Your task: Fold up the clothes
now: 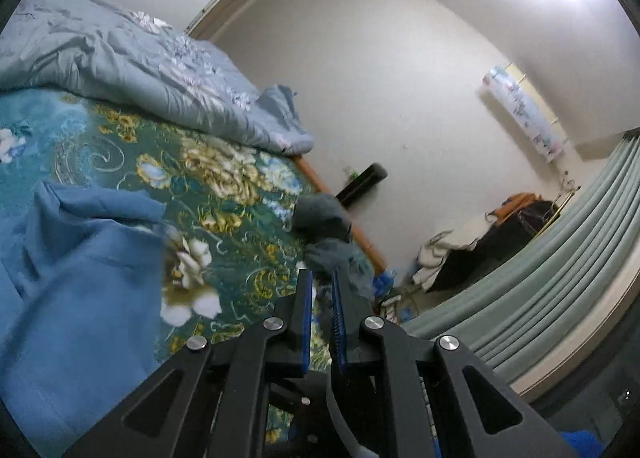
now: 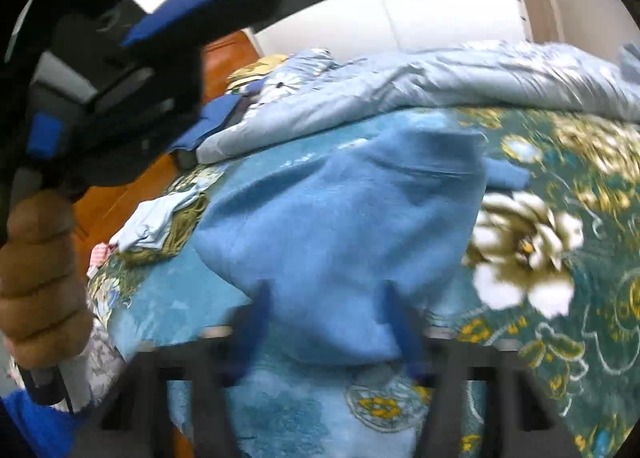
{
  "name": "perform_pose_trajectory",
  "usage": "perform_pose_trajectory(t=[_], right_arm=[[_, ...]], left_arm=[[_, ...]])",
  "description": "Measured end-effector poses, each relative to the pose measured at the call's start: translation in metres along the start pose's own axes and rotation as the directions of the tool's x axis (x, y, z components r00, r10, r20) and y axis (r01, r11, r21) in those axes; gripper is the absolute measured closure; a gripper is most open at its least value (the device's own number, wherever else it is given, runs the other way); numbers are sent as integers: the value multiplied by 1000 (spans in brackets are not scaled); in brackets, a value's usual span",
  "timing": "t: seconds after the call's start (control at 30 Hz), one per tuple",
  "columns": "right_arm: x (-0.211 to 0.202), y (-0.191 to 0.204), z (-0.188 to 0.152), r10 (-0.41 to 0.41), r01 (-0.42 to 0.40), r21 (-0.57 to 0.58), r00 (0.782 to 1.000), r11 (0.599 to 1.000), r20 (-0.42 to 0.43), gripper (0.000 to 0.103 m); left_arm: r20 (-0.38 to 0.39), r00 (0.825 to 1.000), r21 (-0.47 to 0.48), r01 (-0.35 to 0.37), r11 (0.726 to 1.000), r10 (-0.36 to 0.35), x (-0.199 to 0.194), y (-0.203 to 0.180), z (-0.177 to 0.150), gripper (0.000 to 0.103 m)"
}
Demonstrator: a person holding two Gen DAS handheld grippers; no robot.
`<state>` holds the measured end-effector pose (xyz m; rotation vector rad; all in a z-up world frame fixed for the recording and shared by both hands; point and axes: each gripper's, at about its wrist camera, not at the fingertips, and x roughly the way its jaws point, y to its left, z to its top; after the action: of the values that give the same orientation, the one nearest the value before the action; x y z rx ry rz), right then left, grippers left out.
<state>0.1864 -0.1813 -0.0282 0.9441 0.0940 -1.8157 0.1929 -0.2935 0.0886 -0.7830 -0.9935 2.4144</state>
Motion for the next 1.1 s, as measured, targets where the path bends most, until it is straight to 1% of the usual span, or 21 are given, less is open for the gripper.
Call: perform_pose_trajectory(t=[0.03, 0.1, 0.13, 0.2, 0.23, 0.27, 0.3, 0.37, 0.4, 0.53, 0.63, 0.67, 0.7, 0.73, 0.77, 0.8, 0.9, 0.97, 1.03, 1.07, 1.1], right_arm=[[1, -5, -1, -4, 4, 15, 1000, 1000, -9, 79], [2, -11, -2, -18, 19, 28, 1000, 999, -18, 79], [2, -14, -3, -32, 32, 22, 999, 999, -19, 79], [-1, -15, -8, -50, 50, 2, 999, 999, -21, 76], [0, -14, -8, -47, 47, -7, 999, 999, -28, 76], [3, -12, -7, -41, 41, -14, 999, 999, -32, 76], [5, -11, -8, -34, 33, -20, 999, 999, -34, 76], [9, -10, -8, -27, 27, -20, 999, 999, -37, 76], [14, -11, -8, -26, 26, -14, 999, 1000, -43, 76], [19, -12, -7, -23, 23, -2, 998, 1000, -54, 76], [15, -11, -7, -33, 33, -8, 998, 999, -49, 76], [12, -11, -7, -38, 38, -11, 998, 999, -46, 76], [8, -12, -7, -41, 40, -12, 998, 999, -40, 76], [2, -15, -6, -46, 46, -5, 999, 999, -27, 76], [-4, -19, -5, -53, 53, 6, 999, 999, -12, 76], [-10, -23, -4, -60, 60, 16, 998, 998, 3, 76], [-29, -36, 0, -81, 79, 56, 996, 995, 44, 76], [-41, -48, 2, -90, 85, 93, 994, 992, 58, 76], [-52, -57, 1, -94, 86, 121, 993, 989, 65, 75], [-56, -59, 0, -90, 80, 132, 994, 988, 66, 73], [-58, -60, -2, -81, 71, 139, 995, 988, 64, 63]], left_arm=[[0, 1000, -4, -18, 1000, 18, -2, 3, 0, 93], [23, 996, -7, -90, 996, 90, -16, 15, -2, 93], [43, 988, -11, -146, 989, 146, -29, 22, -4, 93], [82, 963, -21, -255, 967, 256, -56, 36, -9, 91], [99, 945, -32, -309, 951, 311, -68, 45, -11, 90], [109, 924, -54, -364, 930, 367, -80, 56, -16, 81], [119, 898, -77, -417, 906, 423, -91, 67, -21, 69], [134, 837, -123, -516, 847, 530, -113, 89, -30, 60], [132, 816, -148, -545, 825, 562, -121, 100, -35, 59], [67, 852, -253, -488, 835, 519, -124, 138, -55, 57], [86, 881, -260, -432, 864, 466, -110, 142, -66, 59], [102, 891, -256, -406, 877, 442, -106, 140, -70, 72], [125, 907, -243, -365, 899, 402, -101, 135, -75, 90], [136, 921, -233, -328, 916, 364, -95, 128, -78, 90], [143, 931, -212, -303, 929, 336, -90, 119, -82, 91], [142, 942, -174, -277, 945, 303, -79, 106, -87, 92], [80, 971, -45, -221, 974, 224, -36, 66, -101, 92], [20, 981, 17, -193, 981, 193, -7, 49, -112, 92], [-51, 980, 75, -189, 979, 193, 29, 36, -123, 92], [-86, 976, 84, -191, 978, 198, 44, 35, -128, 92], [-115, 972, 92, -195, 976, 205, 57, 35, -131, 92]])
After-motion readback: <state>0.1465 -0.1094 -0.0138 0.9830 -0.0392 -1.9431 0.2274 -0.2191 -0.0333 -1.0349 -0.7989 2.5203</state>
